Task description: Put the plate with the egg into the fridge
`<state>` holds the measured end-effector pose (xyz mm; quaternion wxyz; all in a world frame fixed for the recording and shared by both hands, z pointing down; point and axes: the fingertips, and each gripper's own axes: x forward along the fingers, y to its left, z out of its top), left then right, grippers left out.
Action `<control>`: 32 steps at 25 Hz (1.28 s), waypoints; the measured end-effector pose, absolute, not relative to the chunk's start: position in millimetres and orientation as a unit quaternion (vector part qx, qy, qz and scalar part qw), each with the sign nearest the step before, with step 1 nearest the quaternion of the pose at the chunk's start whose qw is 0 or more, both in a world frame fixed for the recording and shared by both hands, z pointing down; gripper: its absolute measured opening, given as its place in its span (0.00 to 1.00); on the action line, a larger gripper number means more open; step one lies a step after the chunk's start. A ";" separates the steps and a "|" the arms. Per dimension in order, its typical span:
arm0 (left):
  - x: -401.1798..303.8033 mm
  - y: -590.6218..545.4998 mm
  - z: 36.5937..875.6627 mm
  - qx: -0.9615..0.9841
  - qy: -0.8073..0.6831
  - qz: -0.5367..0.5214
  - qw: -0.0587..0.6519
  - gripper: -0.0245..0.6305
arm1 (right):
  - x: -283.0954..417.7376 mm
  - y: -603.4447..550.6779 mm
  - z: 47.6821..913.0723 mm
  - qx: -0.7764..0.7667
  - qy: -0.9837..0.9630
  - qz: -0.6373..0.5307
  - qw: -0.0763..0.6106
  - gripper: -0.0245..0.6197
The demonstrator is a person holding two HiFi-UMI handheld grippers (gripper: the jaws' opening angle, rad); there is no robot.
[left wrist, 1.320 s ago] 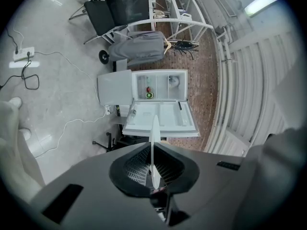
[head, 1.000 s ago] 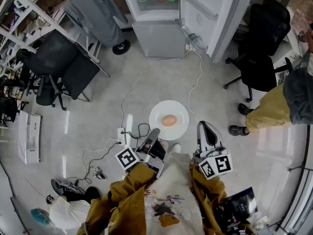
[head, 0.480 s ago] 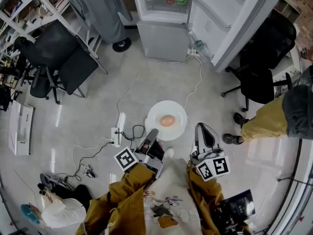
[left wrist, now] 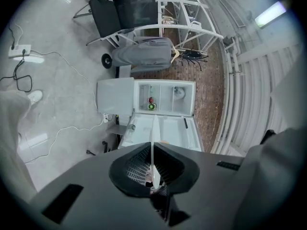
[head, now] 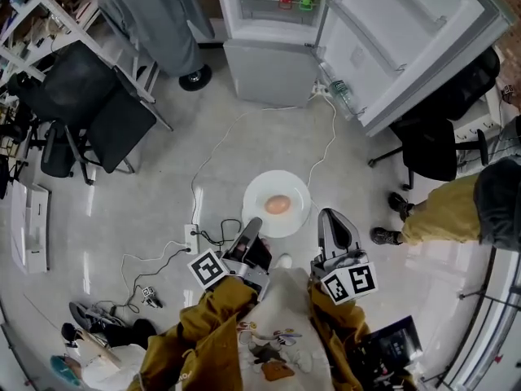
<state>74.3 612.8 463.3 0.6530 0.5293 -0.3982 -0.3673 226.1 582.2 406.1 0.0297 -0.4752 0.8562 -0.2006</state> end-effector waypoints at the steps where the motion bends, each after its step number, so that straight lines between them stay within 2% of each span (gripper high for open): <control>1: 69.4 601.7 463.0 0.531 -0.395 -0.366 0.654 0.07 | 219.9 571.7 406.4 -0.477 0.855 -0.201 0.029 0.05; 14: -1.7 480.0 445.5 0.559 -0.371 -0.342 0.658 0.07 | 139.9 459.8 390.4 -0.501 0.845 -0.184 0.037 0.05; 32: -74.2 421.0 446.5 0.558 -0.359 -0.354 0.660 0.07 | 74.7 398.7 379.7 -0.512 0.840 -0.172 0.053 0.05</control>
